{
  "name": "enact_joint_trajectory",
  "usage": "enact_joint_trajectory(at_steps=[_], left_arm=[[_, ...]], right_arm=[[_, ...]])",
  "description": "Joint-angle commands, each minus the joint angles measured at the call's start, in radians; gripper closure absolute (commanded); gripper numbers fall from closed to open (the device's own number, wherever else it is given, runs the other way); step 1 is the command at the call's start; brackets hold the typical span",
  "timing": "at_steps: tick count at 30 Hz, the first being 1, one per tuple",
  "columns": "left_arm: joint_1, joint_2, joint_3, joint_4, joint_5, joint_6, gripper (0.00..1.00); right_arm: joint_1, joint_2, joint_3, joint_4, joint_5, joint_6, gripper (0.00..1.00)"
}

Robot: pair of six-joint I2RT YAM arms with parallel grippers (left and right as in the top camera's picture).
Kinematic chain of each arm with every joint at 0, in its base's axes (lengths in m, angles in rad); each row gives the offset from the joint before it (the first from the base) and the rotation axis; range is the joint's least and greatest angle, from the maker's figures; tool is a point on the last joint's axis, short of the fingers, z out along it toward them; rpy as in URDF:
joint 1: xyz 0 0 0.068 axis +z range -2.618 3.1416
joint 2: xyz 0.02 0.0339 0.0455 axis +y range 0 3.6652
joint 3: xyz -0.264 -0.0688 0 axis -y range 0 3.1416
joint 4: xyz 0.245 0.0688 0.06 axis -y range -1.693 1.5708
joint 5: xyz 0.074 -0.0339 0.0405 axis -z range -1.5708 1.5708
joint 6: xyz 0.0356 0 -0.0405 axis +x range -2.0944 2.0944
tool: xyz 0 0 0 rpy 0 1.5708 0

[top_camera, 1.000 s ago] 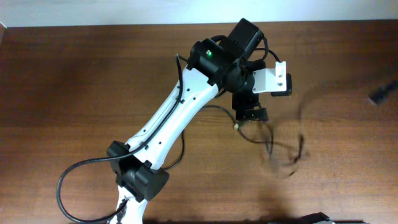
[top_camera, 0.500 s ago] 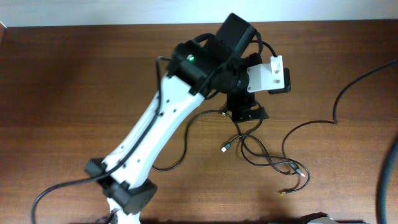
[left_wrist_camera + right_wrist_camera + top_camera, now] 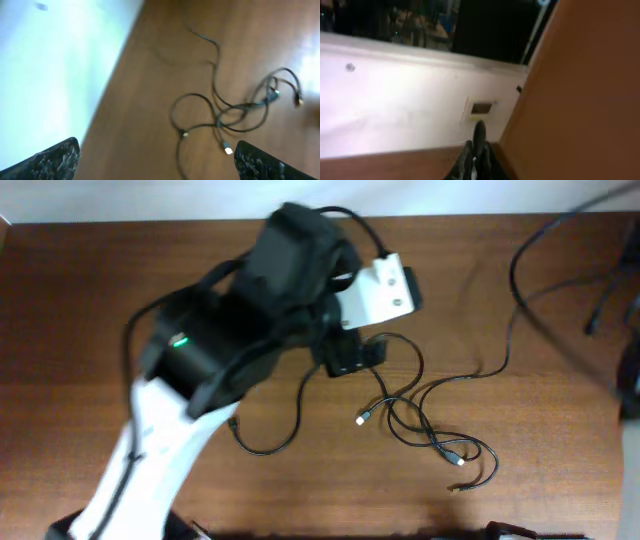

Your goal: Untangle cables

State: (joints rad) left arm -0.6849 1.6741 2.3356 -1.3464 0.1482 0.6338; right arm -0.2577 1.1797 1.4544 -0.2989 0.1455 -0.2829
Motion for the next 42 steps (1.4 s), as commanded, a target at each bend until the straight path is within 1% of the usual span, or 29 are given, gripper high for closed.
enact_joint_trajectory(at_steps=[1, 3, 4, 6, 8, 9, 11, 12, 13, 14, 16, 18, 19, 20, 21, 22, 25, 27, 28, 29, 30, 31, 33, 34, 35, 38, 39, 41, 42], left_arm=[[0.063, -0.027, 0.005, -0.036, -0.066, -0.022, 0.01], [0.084, -0.029, 0.005, -0.060, -0.067, -0.047, 0.01], [0.084, -0.034, 0.005, -0.076, -0.068, -0.047, 0.01], [0.086, -0.047, 0.005, -0.095, -0.072, -0.047, 0.01], [0.086, -0.068, 0.005, -0.097, -0.086, -0.047, 0.01], [0.086, -0.072, 0.005, -0.099, -0.086, -0.047, 0.01], [0.086, -0.085, 0.005, -0.115, -0.103, -0.048, 0.01], [0.086, -0.091, 0.005, -0.117, -0.118, -0.048, 0.01], [0.086, -0.095, 0.005, -0.118, -0.119, -0.048, 0.01], [0.086, -0.098, 0.005, -0.118, -0.119, -0.061, 0.01], [0.086, -0.099, 0.005, -0.130, -0.119, -0.066, 0.01], [0.086, -0.099, 0.005, -0.138, -0.119, -0.066, 0.01], [0.086, -0.099, 0.005, -0.142, -0.119, -0.066, 0.01], [0.086, -0.099, 0.005, -0.148, -0.119, -0.066, 0.01], [0.086, -0.099, 0.005, -0.150, -0.119, -0.066, 0.01], [0.086, -0.099, 0.005, -0.148, -0.119, -0.066, 0.01], [0.086, -0.099, 0.005, -0.133, -0.119, -0.066, 0.01], [0.086, -0.099, 0.005, -0.129, -0.119, -0.066, 0.01], [0.086, -0.099, 0.005, -0.129, -0.119, -0.066, 0.01], [0.086, -0.099, 0.005, -0.129, -0.119, -0.066, 0.01], [0.085, -0.099, 0.005, -0.130, -0.119, -0.066, 0.01], [0.086, -0.099, 0.005, -0.136, -0.119, -0.066, 0.01], [0.085, -0.099, 0.005, -0.146, -0.119, -0.066, 0.01], [0.086, -0.099, 0.005, -0.156, -0.119, -0.066, 0.01], [0.085, -0.099, 0.005, -0.163, -0.119, -0.066, 0.01], [0.086, -0.099, 0.005, -0.163, -0.119, -0.067, 0.01], [0.086, -0.099, 0.005, -0.163, -0.119, -0.070, 0.01], [0.085, -0.099, 0.005, -0.163, -0.119, -0.070, 0.01], [0.085, -0.099, 0.005, -0.163, -0.119, -0.074, 0.01]], right_arm=[[-0.074, -0.165, -0.248, 0.100, 0.053, 0.138, 0.93], [-0.258, -0.138, -0.301, 0.050, 0.042, 0.377, 0.93], [-0.314, -0.098, -0.311, 0.020, 0.042, 0.424, 0.94], [-0.333, 0.010, -0.319, -0.029, 0.047, 0.436, 0.94], [-0.346, 0.160, -0.319, -0.077, 0.044, 0.571, 0.93], [-0.358, 0.212, -0.319, -0.082, 0.044, 0.594, 0.93], [-0.452, 0.351, -0.319, -0.081, 0.016, 0.603, 0.88], [-0.506, 0.381, -0.315, -0.064, -0.037, 0.584, 0.89], [-0.570, 0.390, -0.298, -0.045, -0.126, 0.536, 0.85], [-0.636, 0.390, -0.270, -0.029, -0.207, 0.523, 0.80], [-0.685, 0.398, -0.265, -0.008, -0.348, 0.528, 0.01], [-0.648, 0.404, -0.264, -0.021, -0.399, 0.536, 0.01], [-0.594, 0.385, -0.264, -0.032, -0.401, 0.555, 0.01], [-0.505, 0.341, -0.263, -0.056, -0.383, 0.596, 0.01], [-0.433, 0.298, -0.259, -0.118, -0.334, 0.666, 0.01], [-0.334, 0.246, -0.257, -0.221, -0.282, 0.780, 0.01], [-0.169, 0.240, -0.261, -0.487, -0.238, 1.166, 0.01], [-0.082, 0.242, -0.261, -0.605, -0.238, 1.402, 0.02], [-0.048, 0.242, -0.261, -0.640, -0.229, 1.487, 0.01], [-0.010, 0.243, -0.265, -0.705, -0.164, 1.628, 0.01], [0.026, 0.246, -0.270, -0.801, -0.061, 1.802, 0.01], [0.040, 0.259, -0.277, -0.837, 0.013, 1.855, 0.01], [0.039, 0.307, -0.277, -0.833, 0.109, 1.855, 0.01], [0.035, 0.338, -0.277, -0.828, 0.194, 1.854, 0.01], [-0.010, 0.388, -0.277, -0.831, 0.286, 1.807, 0.01], [-0.125, 0.502, -0.277, -0.841, 0.262, 1.806, 0.01], [-0.161, 0.556, -0.277, -0.829, 0.214, 1.806, 0.01], [-0.177, 0.630, -0.277, -0.802, 0.187, 1.806, 0.01], [-0.175, 0.658, -0.277, -0.793, 0.187, 1.805, 0.29]])
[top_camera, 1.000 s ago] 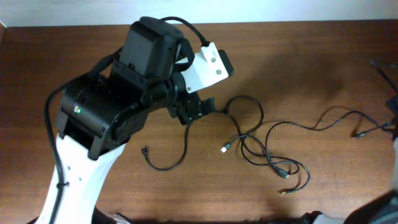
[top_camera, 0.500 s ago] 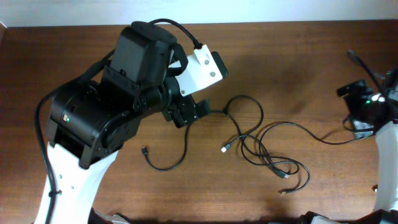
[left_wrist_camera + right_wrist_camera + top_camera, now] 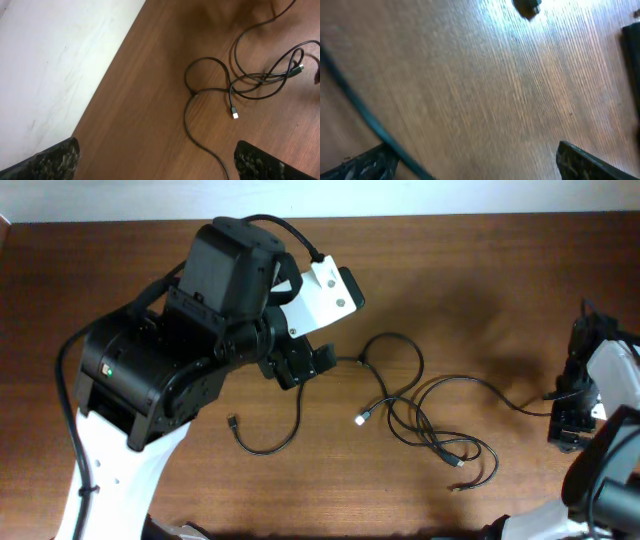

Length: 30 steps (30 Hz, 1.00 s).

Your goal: Untangle cables

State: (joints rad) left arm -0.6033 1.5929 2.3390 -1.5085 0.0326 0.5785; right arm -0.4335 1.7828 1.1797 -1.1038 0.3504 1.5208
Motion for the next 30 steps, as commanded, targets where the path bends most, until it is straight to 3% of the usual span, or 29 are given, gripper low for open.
enact_joint_trajectory(at_steps=[1, 4, 6, 9, 11, 14, 16, 18, 20, 24, 26, 30], left_arm=[[0.004, -0.018, 0.001, -0.002, -0.003, -0.018, 0.01], [0.004, -0.018, 0.001, -0.005, -0.003, -0.018, 0.01], [0.004, -0.018, 0.001, -0.015, -0.003, -0.018, 0.01], [0.004, -0.018, 0.001, -0.015, 0.005, -0.018, 0.01], [0.004, -0.018, 0.001, -0.016, 0.013, -0.018, 0.01], [0.004, -0.018, 0.001, -0.015, 0.043, -0.018, 0.01], [0.004, -0.018, 0.001, -0.016, 0.050, -0.018, 0.01], [0.004, -0.018, 0.001, -0.019, 0.050, -0.018, 0.01], [0.004, -0.018, 0.001, -0.039, 0.050, -0.018, 0.01], [0.004, -0.018, 0.001, -0.050, 0.058, -0.018, 0.01], [0.004, -0.018, 0.001, -0.050, 0.057, -0.018, 0.01], [0.004, -0.018, 0.001, -0.050, 0.057, -0.018, 0.01]], right_arm=[[0.001, 0.067, -0.003, 0.022, -0.026, -0.032, 0.96], [0.001, 0.068, 0.000, 0.034, -0.103, -0.088, 0.96], [0.002, 0.035, 0.041, 0.046, -0.167, -0.429, 0.96], [0.002, -0.090, 0.204, 0.045, -0.402, -0.755, 0.96], [0.027, -0.196, 0.475, -0.014, -0.687, -0.940, 0.96], [0.129, -0.250, 0.769, -0.131, -0.698, -0.968, 0.96], [0.301, -0.251, 0.969, -0.188, -0.698, -0.971, 0.96], [0.459, -0.251, 1.033, -0.137, -0.687, -0.971, 0.96], [0.513, -0.249, 1.034, -0.061, -0.661, -0.995, 0.96], [0.352, -0.219, 1.034, 0.107, -0.509, -1.227, 0.96], [0.212, -0.143, 1.034, 0.237, -0.496, -1.405, 0.96], [0.127, 0.053, 1.034, 0.485, -0.495, -1.584, 0.96]])
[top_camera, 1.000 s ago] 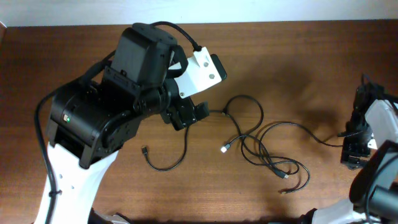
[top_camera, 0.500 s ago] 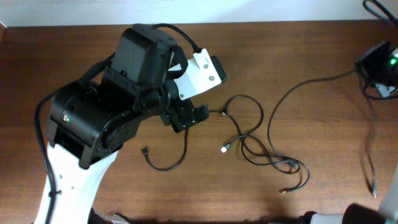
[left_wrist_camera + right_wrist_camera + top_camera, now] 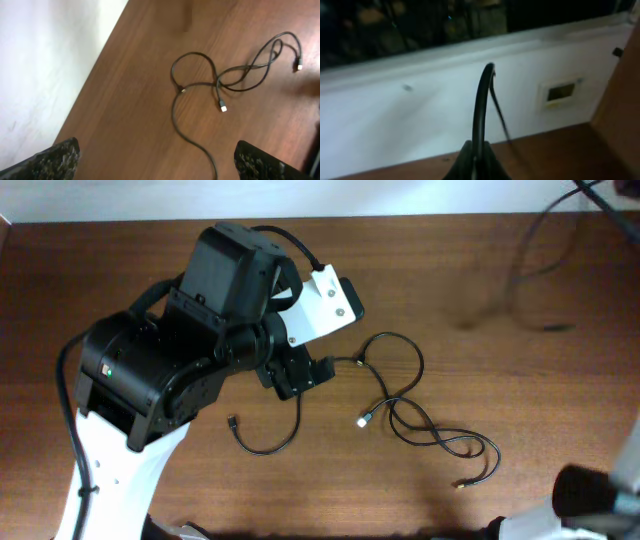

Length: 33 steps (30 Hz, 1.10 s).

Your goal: Untangle cables

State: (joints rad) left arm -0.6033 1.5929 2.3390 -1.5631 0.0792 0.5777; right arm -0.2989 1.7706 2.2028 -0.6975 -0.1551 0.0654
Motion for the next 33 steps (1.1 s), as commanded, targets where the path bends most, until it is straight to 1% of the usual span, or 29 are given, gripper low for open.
enact_joint_trajectory(at_steps=[1, 3, 4, 6, 7, 9, 10, 12, 14, 16, 17, 18, 19, 21, 22, 23, 24, 25, 26, 27, 28, 29, 31, 33], left_arm=[[0.004, -0.019, 0.001, 0.006, 0.009, -0.017, 0.01], [0.004, -0.019, 0.001, 0.041, -0.023, -0.017, 0.01], [0.004, -0.019, 0.001, 0.078, 0.008, -0.017, 0.01], [0.004, -0.021, 0.001, 0.129, -0.001, -0.017, 0.01], [0.004, -0.021, 0.001, 0.146, -0.002, -0.016, 0.01], [0.004, -0.021, 0.001, 0.156, -0.002, -0.017, 0.01], [0.004, -0.021, 0.001, 0.161, -0.002, -0.016, 0.01], [0.004, -0.021, 0.001, 0.145, -0.001, -0.017, 0.01], [0.004, -0.021, 0.001, 0.137, 0.004, -0.017, 0.01], [0.003, -0.021, 0.001, 0.129, 0.004, -0.017, 0.01], [0.003, -0.021, 0.001, 0.131, 0.003, -0.017, 0.01], [0.003, -0.021, 0.001, 0.132, 0.004, -0.017, 0.01], [0.003, -0.021, 0.001, 0.130, 0.003, -0.017, 0.01], [0.003, -0.021, 0.001, 0.128, 0.003, -0.017, 0.01], [0.003, -0.020, 0.001, 0.126, 0.003, -0.017, 0.01], [0.003, -0.018, 0.001, 0.126, 0.003, -0.018, 0.01], [0.003, -0.011, 0.001, 0.117, 0.003, -0.018, 0.01], [0.003, -0.004, 0.001, 0.106, 0.003, -0.018, 0.01], [0.003, -0.002, 0.001, 0.103, 0.002, -0.017, 0.01], [0.003, -0.002, 0.001, 0.105, 0.002, -0.017, 0.01], [0.004, -0.002, 0.001, 0.108, -0.002, -0.016, 0.01], [0.004, -0.002, 0.001, 0.110, -0.017, -0.016, 0.01], [0.004, -0.002, 0.001, 0.111, -0.022, -0.016, 0.01], [0.004, -0.002, 0.001, 0.111, -0.024, -0.016, 0.01]], right_arm=[[-0.002, 0.119, 0.011, 0.210, 0.014, -0.163, 0.96], [-0.003, 0.149, 0.011, 0.366, 0.031, -0.150, 0.96], [-0.009, 0.162, 0.011, 0.443, 0.043, -0.180, 0.96], [-0.032, 0.209, 0.011, 0.507, 0.066, -0.196, 0.96], [-0.064, 0.268, 0.011, 0.536, 0.066, -0.179, 0.96], [-0.126, 0.391, 0.011, 0.586, 0.050, -0.093, 0.96], [-0.153, 0.462, 0.011, 0.586, 0.044, -0.083, 0.96], [-0.181, 0.545, 0.011, 0.575, 0.044, -0.083, 0.96], [-0.221, 0.647, 0.011, 0.521, 0.045, -0.084, 0.96], [-0.255, 0.673, 0.010, 0.461, 0.098, -0.092, 0.96], [-0.274, 0.673, 0.010, 0.409, 0.110, -0.121, 0.96], [-0.292, 0.673, 0.010, 0.383, 0.126, -0.119, 0.76], [-0.311, 0.673, 0.010, 0.341, 0.126, -0.058, 0.01], [-0.317, 0.669, 0.010, 0.254, 0.097, -0.033, 0.01], [-0.307, 0.644, 0.010, 0.217, 0.023, -0.096, 0.01], [-0.281, 0.584, 0.012, 0.206, -0.040, -0.167, 0.01], [-0.235, 0.476, 0.040, 0.197, 0.014, -0.166, 0.01], [-0.196, 0.387, 0.093, 0.149, 0.036, -0.165, 0.01], [-0.172, 0.334, 0.136, 0.099, 0.035, -0.147, 0.01], [-0.125, 0.244, 0.214, -0.018, 0.027, -0.088, 0.01], [-0.082, 0.187, 0.256, -0.098, 0.008, -0.083, 0.01], [0.023, 0.104, 0.277, -0.223, -0.021, -0.073, 0.01], [0.152, 0.077, 0.277, -0.399, -0.021, 0.065, 0.01], [0.251, 0.086, 0.254, -0.613, -0.034, 0.101, 0.01]])
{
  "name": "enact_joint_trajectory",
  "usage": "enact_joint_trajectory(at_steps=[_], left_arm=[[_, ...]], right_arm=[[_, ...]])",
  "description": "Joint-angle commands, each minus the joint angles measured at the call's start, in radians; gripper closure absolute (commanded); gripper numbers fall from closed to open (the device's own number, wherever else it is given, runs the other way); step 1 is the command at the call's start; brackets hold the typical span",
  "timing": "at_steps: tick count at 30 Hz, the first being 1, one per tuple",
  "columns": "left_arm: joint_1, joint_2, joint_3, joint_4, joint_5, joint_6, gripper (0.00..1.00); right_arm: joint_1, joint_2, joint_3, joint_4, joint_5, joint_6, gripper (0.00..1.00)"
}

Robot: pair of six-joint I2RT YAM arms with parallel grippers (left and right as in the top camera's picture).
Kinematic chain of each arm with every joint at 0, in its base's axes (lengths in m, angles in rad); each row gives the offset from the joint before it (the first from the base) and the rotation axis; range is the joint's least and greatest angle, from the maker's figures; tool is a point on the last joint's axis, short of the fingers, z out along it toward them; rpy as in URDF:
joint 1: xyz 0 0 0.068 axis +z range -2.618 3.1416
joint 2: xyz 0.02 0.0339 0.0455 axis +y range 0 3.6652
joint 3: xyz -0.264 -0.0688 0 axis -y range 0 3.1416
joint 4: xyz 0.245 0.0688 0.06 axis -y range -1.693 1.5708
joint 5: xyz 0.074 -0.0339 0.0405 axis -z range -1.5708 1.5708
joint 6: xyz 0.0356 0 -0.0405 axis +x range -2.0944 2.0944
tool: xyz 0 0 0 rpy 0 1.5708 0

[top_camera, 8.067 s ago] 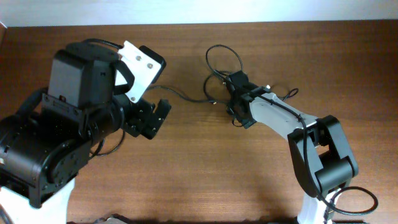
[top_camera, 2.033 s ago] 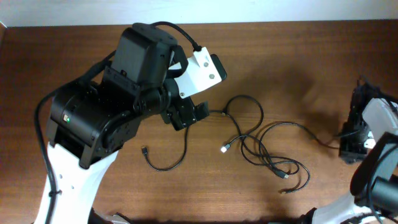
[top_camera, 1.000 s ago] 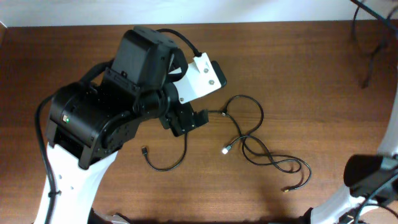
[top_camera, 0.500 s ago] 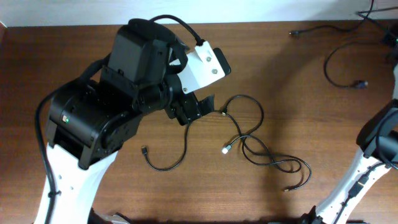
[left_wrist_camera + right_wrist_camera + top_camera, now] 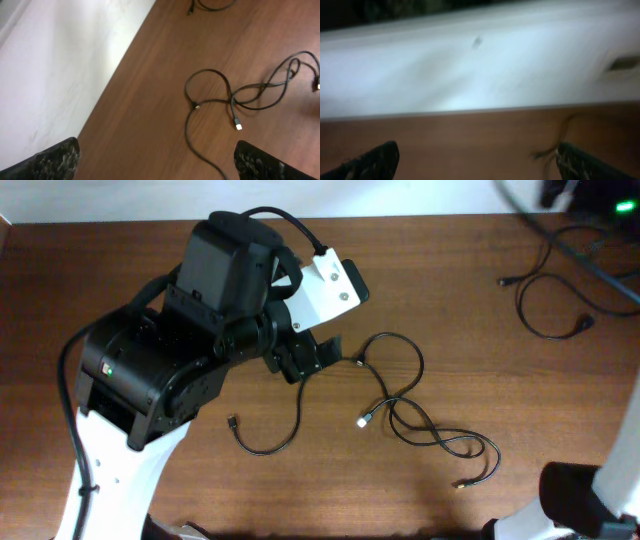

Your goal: Untangle cables

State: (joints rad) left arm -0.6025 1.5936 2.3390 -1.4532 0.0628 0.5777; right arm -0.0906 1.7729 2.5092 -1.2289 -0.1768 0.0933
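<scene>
Thin black cables lie looped and crossed in a tangle [image 5: 420, 415] at the table's middle, with a white plug [image 5: 362, 420]. In the left wrist view the same tangle [image 5: 227, 95] lies ahead of my left gripper [image 5: 156, 152], which hangs open above the wood and holds nothing. A separate black cable [image 5: 550, 295] lies at the back right of the table. My right gripper [image 5: 477, 152] is open and empty in a blurred view facing the white wall. A bit of cable [image 5: 559, 142] shows beside its right finger [image 5: 585, 160].
The bulky left arm [image 5: 180, 370] covers the table's left half. A blurred part of the right arm [image 5: 560, 192] shows at the top right edge and another part [image 5: 585, 500] at the bottom right. The table's far edge meets a white wall [image 5: 60, 60].
My right gripper was shut on a black cable held up in the air. It is now open, and that cable lies on the back right of the table. The left arm barely shifted.
First my right gripper was shut on a cable that ran up from the tangle to the right. Then it was open low at the table's right, the cable lying there. Then it held the cable high, clear of the tangle. Now the cable rests apart at the back right.
</scene>
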Motion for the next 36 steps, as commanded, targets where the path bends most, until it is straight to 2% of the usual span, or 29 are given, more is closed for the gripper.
enact_joint_trajectory(at_steps=[1, 4, 5, 7, 8, 10, 11, 12, 13, 14, 15, 16, 18, 20, 21, 22, 23, 25, 28, 30, 31, 34, 36], left_arm=[[0.003, -0.003, 0.001, 0.004, -0.027, -0.016, 0.01], [0.003, -0.003, 0.001, 0.058, -0.064, -0.013, 0.01], [0.003, -0.005, 0.001, 0.120, -0.071, -0.035, 0.01], [0.003, -0.016, 0.001, 0.357, -0.155, -0.121, 0.01], [0.003, -0.024, 0.001, 0.484, -0.202, -0.121, 0.01], [0.003, -0.033, 0.001, 0.740, -0.348, -0.066, 0.01], [0.003, -0.033, 0.001, 0.800, -0.381, -0.026, 0.02], [0.003, -0.031, 0.001, 0.851, -0.384, 0.081, 0.01], [0.003, -0.029, 0.001, 0.871, -0.385, 0.192, 0.01], [0.003, -0.029, 0.001, 0.864, -0.399, 0.264, 0.01], [0.003, -0.029, 0.001, 0.828, -0.509, 0.274, 0.01], [0.011, -0.045, -0.019, 0.816, -0.554, 0.303, 0.01], [0.039, -0.107, -0.077, 0.768, -0.550, 0.253, 0.01], [0.112, -0.228, -0.220, 0.739, -0.548, 0.156, 0.01], [0.156, -0.295, -0.309, 0.747, -0.493, 0.132, 0.01], [0.236, -0.419, -0.478, 0.787, -0.374, 0.090, 0.01], [0.278, -0.489, -0.582, 0.824, -0.335, 0.052, 0.01], [0.299, -0.608, -0.748, 0.899, -0.310, -0.002, 0.01], [0.299, -0.620, -0.761, 0.903, -0.208, -0.040, 0.01], [0.300, -0.608, -0.761, 0.900, -0.196, -0.062, 0.01], [0.299, -0.604, -0.761, 0.903, -0.196, -0.062, 0.01], [0.299, -0.601, -0.761, 0.907, -0.196, -0.062, 0.01], [0.299, -0.600, -0.761, 0.906, -0.179, -0.062, 0.01]], right_arm=[[0.114, 0.086, -0.077, -0.216, -0.040, 0.026, 0.01], [0.278, 0.085, -0.147, -0.470, -0.034, -0.308, 0.03], [0.309, 0.079, -0.183, -0.466, -0.029, -0.350, 0.03], [0.334, 0.072, -0.170, -0.446, -0.013, -0.452, 0.04], [0.333, 0.060, -0.107, -0.374, -0.003, -0.475, 0.03], [0.333, 0.046, 0.111, -0.056, -0.008, -0.511, 0.01], [0.333, 0.046, 0.167, 0.091, -0.006, -0.531, 0.01], [0.330, 0.043, 0.185, 0.235, -0.006, -0.530, 0.01], [0.319, 0.040, 0.183, 0.297, -0.016, -0.497, 0.01], [0.306, 0.026, 0.164, 0.285, -0.055, -0.496, 0.01], [0.270, -0.058, 0.009, 0.259, -0.077, -0.497, 0.01], [0.252, -0.121, -0.126, 0.299, -0.078, -0.496, 0.01], [0.206, -0.359, -0.576, 0.506, -0.074, -0.451, 0.01], [0.135, -0.607, -0.983, 0.757, -0.074, -0.355, 0.01], [0.102, -0.718, -1.131, 0.864, -0.074, -0.295, 0.02], [0.058, -0.837, -1.264, 0.963, -0.043, -0.138, 0.01], [0.027, -0.887, -1.310, 0.915, -0.056, -0.034, 0.01], [0.008, -0.917, -1.377, 0.601, -0.080, 0.068, 0.01], [0.086, -0.877, -1.599, 0.394, -0.194, -0.129, 0.01], [0.163, -0.741, -1.660, 0.349, -0.261, -0.029, 0.01], [0.190, -0.697, -1.664, 0.327, -0.250, -0.033, 0.01], [0.310, -0.510, -1.664, 0.259, -0.037, 0.021, 0.01], [0.399, -0.424, -1.666, 0.304, 0.119, 0.047, 0.02]])
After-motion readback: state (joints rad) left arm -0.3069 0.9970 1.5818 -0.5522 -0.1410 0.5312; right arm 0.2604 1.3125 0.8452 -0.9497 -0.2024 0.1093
